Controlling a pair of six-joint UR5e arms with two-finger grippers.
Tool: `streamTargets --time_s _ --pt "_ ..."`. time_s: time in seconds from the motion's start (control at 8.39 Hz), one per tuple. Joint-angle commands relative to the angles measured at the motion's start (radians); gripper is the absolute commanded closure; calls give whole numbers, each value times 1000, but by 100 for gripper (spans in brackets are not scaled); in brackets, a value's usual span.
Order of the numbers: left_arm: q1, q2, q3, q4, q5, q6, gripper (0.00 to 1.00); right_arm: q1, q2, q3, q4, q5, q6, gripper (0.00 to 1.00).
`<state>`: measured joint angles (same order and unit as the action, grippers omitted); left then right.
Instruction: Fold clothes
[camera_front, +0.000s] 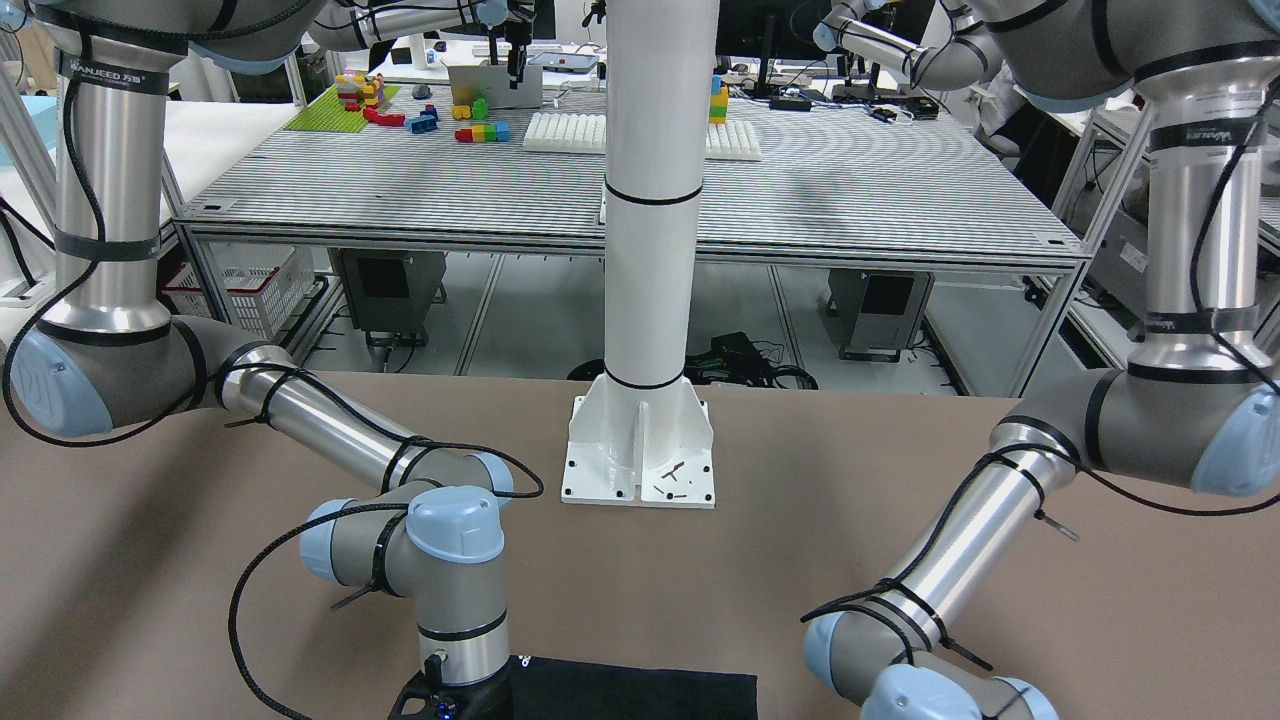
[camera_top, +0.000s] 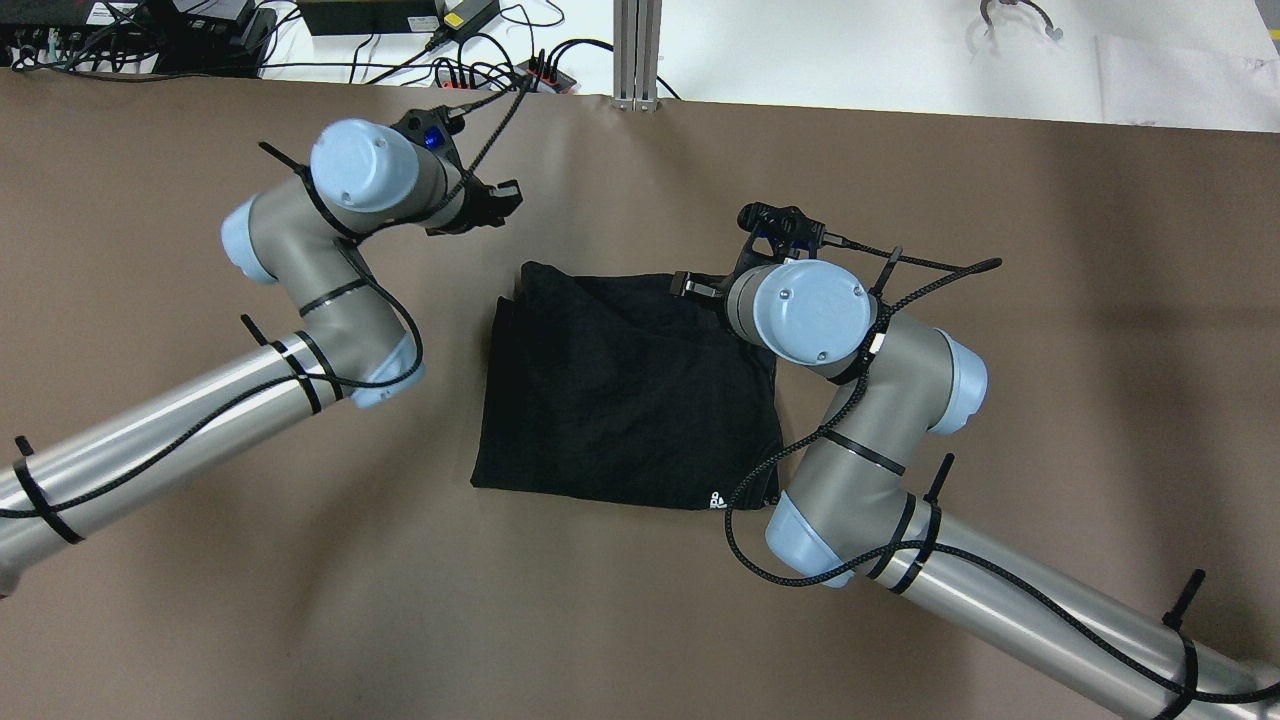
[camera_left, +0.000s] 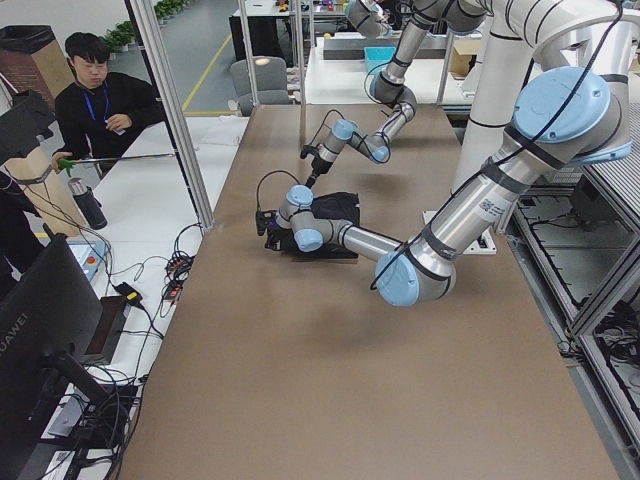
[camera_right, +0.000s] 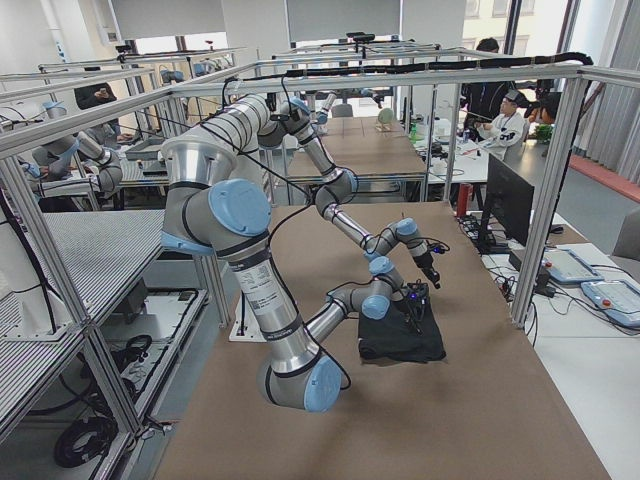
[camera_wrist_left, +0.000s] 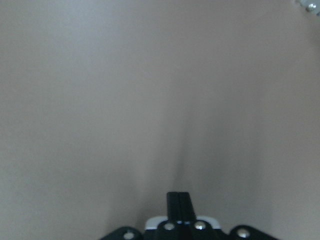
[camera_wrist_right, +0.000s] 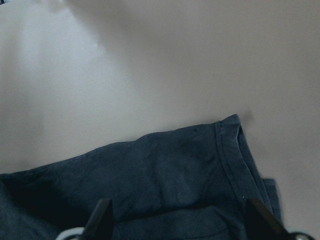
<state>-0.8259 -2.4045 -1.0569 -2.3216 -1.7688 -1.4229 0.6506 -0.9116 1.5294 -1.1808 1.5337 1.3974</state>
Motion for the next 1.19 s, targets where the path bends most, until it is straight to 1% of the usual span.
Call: streamTargets --time_s 0.0,0.12,0.24,0.36,0.48,0.6,0.71,0.83,0.95,1.07 --pt "-119 77 -20 -4 -159 153 66 17 -36 9 -34 41 -131 6" --pt "-142 161 -87 -1 -152 229 6 41 -94 49 -74 81 -218 6" --pt "-177 273 -177 1 -158 290 6 64 -178 133 -132 86 -336 6" --pt "-244 392 -248 4 -168 388 6 110 -259 222 -214 86 -480 6" --pt "-337 501 -274 8 -182 582 6 183 -341 298 -294 88 -636 6" --pt "-457 575 -273 13 -198 796 6 264 -434 366 -334 86 -808 6" --pt "-595 602 -275 89 -211 1010 6 376 -537 408 -339 85 -984 6" --pt "-716 597 -275 194 -198 1243 6 502 -599 419 -339 74 -1170 6" --pt "-819 591 -276 256 -140 1427 5 623 -637 422 -338 68 -1345 6" --pt "-878 597 -299 280 -86 1519 5 741 -651 437 -341 71 -1491 6"
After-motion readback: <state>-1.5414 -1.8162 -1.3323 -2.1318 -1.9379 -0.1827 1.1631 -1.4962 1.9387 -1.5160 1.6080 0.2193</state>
